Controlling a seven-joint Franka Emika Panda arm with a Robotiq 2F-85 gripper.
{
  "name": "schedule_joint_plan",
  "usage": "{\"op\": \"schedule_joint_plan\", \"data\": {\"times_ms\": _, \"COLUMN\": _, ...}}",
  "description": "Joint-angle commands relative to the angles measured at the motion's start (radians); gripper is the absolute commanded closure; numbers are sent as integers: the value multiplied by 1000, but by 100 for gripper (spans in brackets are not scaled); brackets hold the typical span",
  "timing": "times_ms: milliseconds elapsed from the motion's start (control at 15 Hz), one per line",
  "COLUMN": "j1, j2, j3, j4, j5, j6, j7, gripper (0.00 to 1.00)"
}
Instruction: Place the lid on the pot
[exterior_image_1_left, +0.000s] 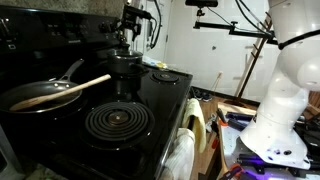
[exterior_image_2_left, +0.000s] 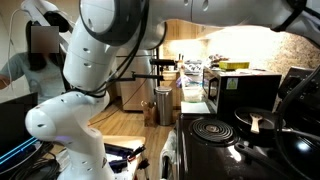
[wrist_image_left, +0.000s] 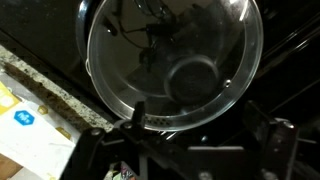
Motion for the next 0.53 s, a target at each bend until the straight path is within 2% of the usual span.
{"op": "schedule_joint_plan", "data": {"times_ms": 0, "j1": 7, "j2": -38, "j3": -1, "j4": 36, "j5": -61, "j6": -113, "j7": -46, "gripper": 0}}
{"op": "schedule_joint_plan", "data": {"times_ms": 133, "j1": -5, "j2": -61, "j3": 30, "j4": 33, "j5": -51, "j6": -145, "j7": -165, "gripper": 0}}
{"op": "schedule_joint_plan", "data": {"times_ms": 467, "j1": -30, "j2": -93, "j3": 92, "j4": 4, "j5": 17, "j6": -135, "j7": -407, "gripper": 0}}
